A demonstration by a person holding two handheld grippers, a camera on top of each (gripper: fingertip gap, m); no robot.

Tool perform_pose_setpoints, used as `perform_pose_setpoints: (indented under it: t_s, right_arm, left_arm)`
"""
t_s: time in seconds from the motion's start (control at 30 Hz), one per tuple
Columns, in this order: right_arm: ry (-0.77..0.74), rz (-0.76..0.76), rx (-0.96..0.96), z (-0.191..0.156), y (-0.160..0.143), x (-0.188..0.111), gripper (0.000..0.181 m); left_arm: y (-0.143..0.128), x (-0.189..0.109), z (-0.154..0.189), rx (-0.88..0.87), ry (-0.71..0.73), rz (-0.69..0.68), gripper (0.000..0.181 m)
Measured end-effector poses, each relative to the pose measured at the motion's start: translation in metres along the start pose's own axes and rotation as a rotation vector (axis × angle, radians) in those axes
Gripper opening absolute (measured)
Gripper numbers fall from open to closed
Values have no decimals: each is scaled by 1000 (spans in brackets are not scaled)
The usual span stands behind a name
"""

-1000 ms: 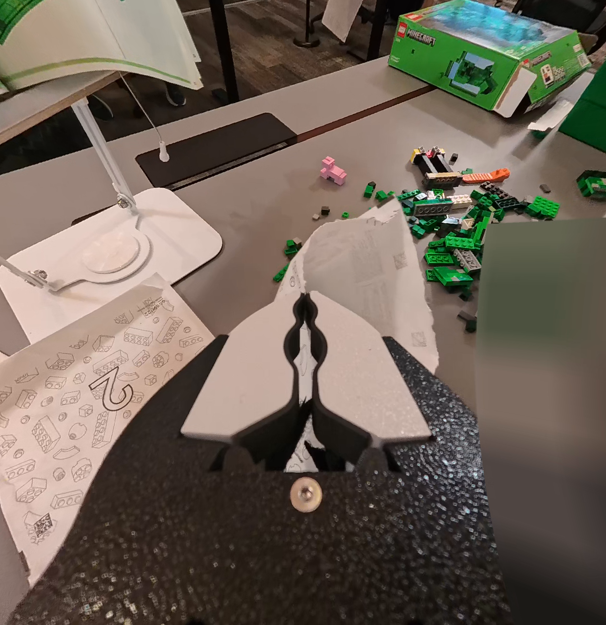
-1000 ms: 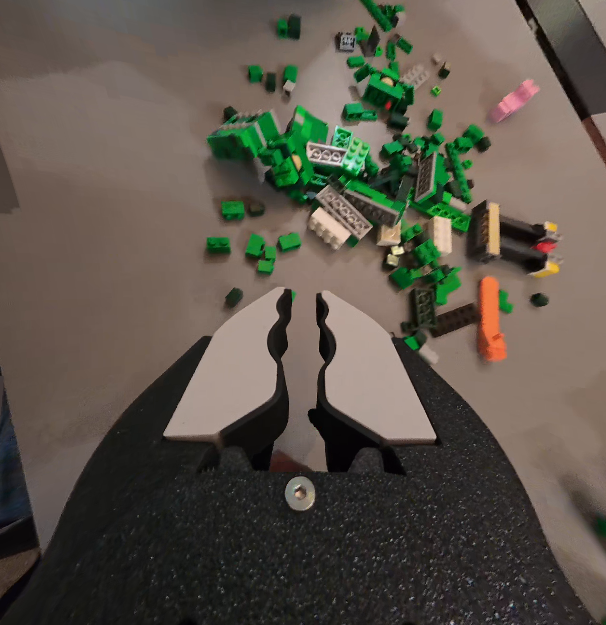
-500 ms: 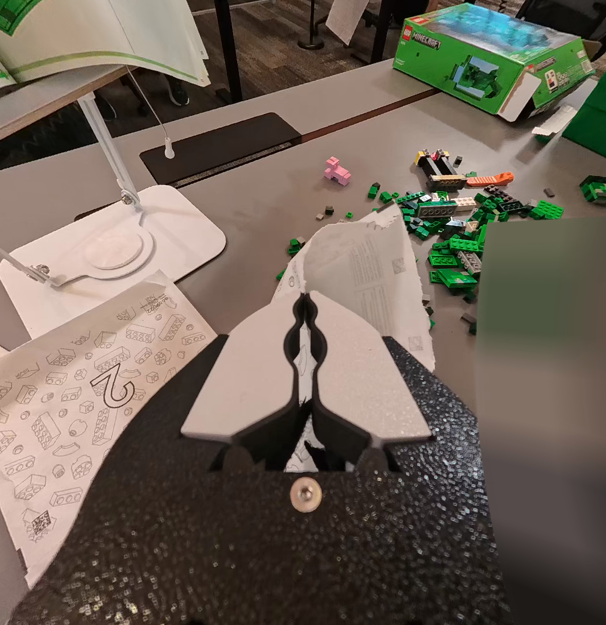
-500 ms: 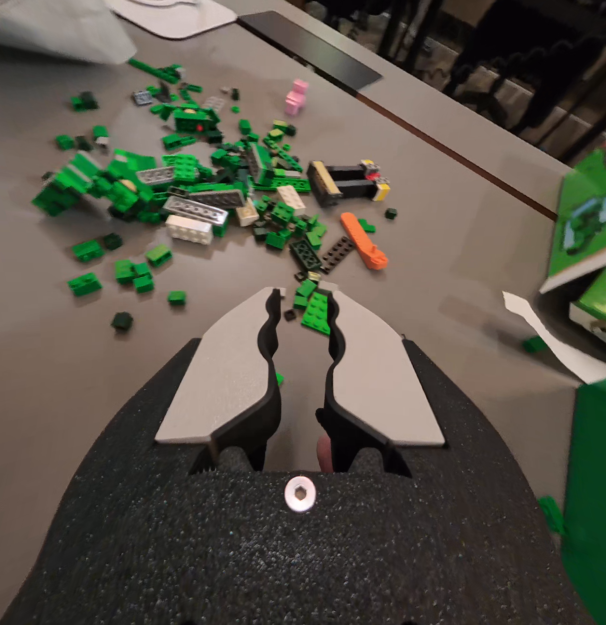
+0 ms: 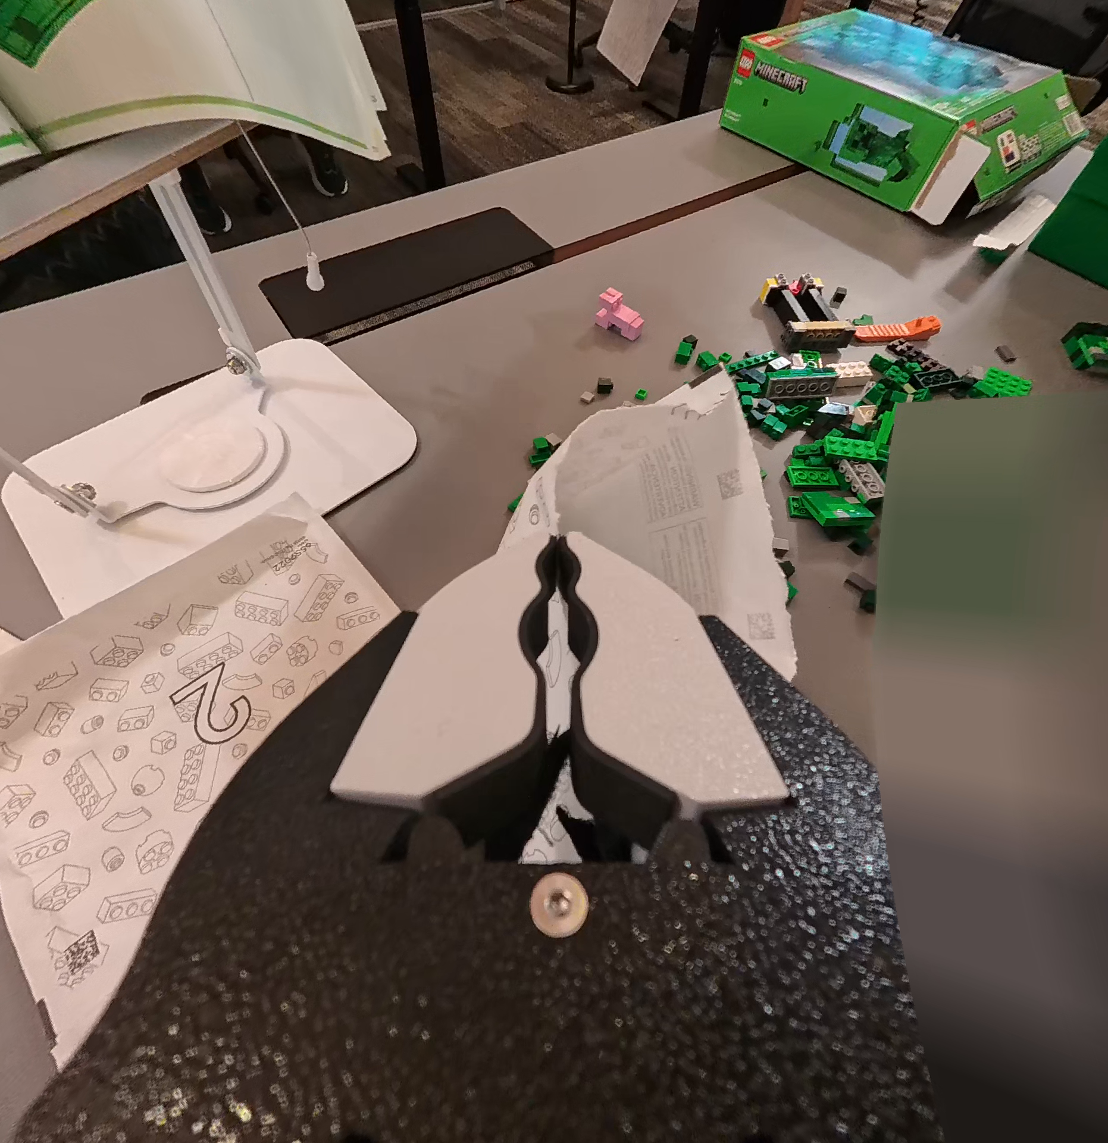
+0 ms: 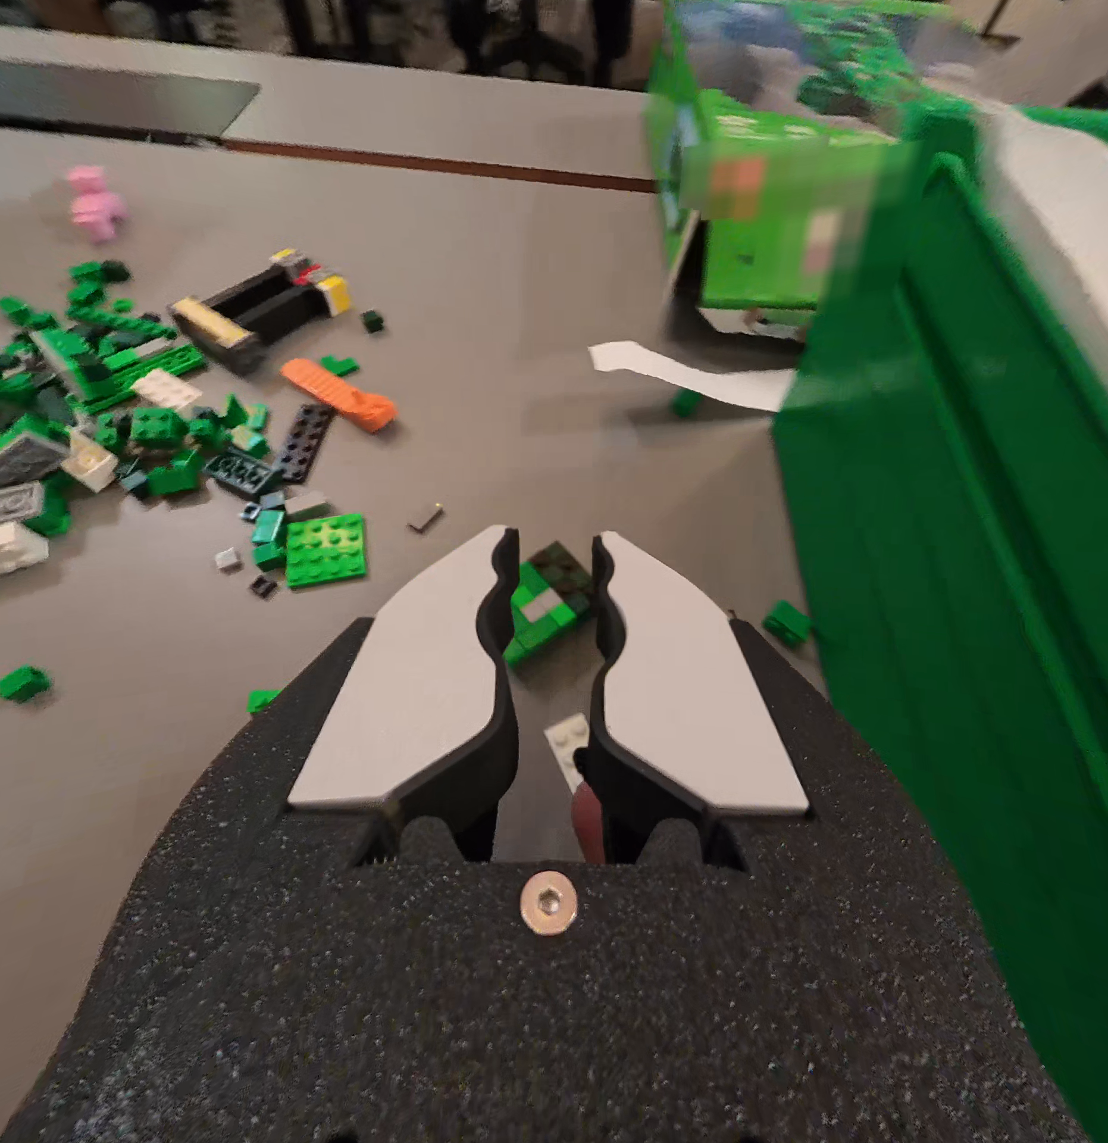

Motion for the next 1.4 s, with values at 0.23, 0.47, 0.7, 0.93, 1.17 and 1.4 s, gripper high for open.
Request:
perform_pose_setpoints:
  t_s: [0.23,0.47,0.7,0.93,1.17,1.4]
  right_arm:
    - [-47,-18,130,29,-9,-12,22]
    - [-13,-4,36,21,-9,-10,22]
    - [-221,118,-23,34,7,-28,23]
    - [-257,229,104,51,10,-46,21]
    - [-192,213,86,42,8,-38,21]
    - [-160,206,46,35,14,-35,21]
  left_arm:
    - [-1,-2,-2,-6,7,1,0]
    - [-1,-1,0,0,-1,-7,0]
    - [-1,-2,-2,-8,-1,1,0]
    - [-1,-2,-2,-7,-7,0,0]
    - [-1,-1,-1,-2,-2,-5,0]
    - [-1,-1,-1,-4,-4,-5,0]
Point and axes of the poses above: each gripper's, where its closed fingertips meet, x out along the fingers, y out of its top, z = x × y across the jaws, the point moved 10 cm from there along -x, back along the fingers, and after that the axes turned 12 degrees about -y, right-handed, at the moved point
